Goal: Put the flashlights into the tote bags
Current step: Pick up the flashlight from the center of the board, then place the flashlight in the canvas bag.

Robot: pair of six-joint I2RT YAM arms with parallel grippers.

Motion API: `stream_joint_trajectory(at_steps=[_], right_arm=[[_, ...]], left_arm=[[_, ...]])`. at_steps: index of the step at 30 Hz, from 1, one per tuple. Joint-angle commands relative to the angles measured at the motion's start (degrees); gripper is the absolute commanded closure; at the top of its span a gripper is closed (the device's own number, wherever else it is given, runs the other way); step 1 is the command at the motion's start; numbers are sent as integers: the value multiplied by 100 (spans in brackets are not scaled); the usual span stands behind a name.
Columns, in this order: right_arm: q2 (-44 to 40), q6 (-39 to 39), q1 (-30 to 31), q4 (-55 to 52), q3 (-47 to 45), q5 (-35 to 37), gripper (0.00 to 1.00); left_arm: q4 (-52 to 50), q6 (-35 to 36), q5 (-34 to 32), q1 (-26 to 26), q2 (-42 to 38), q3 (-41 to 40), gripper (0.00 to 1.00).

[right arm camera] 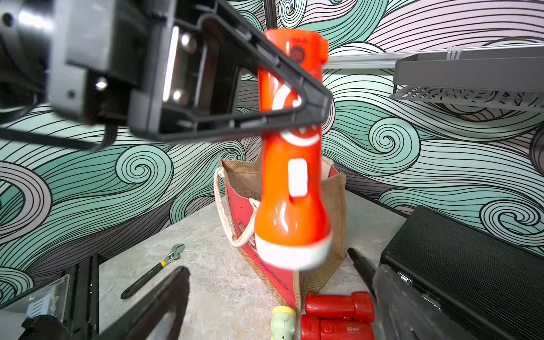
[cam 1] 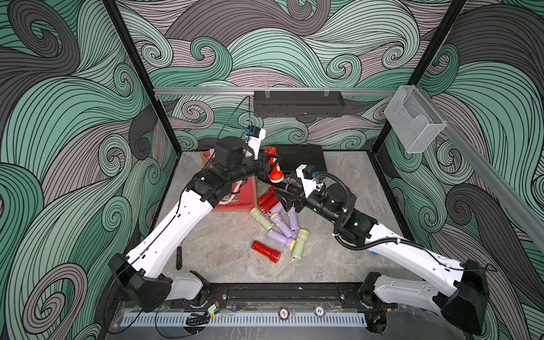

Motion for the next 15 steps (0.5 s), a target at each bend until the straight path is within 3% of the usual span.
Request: stream_joint_trajectory(at_steps=[1, 10, 15], right_arm=[[-218, -52, -2, -155, -100, 153, 2], [-329, 124, -28, -607, -163, 219, 1], [-528, 151, -42, -658, -307, 264, 0]], left_arm=[[-1092, 419, -801, 515, 203, 621, 100], [-2086, 858, -2696, 1149, 1327, 1850, 100], [-2200, 782, -2869, 1322, 1884, 1988, 100]])
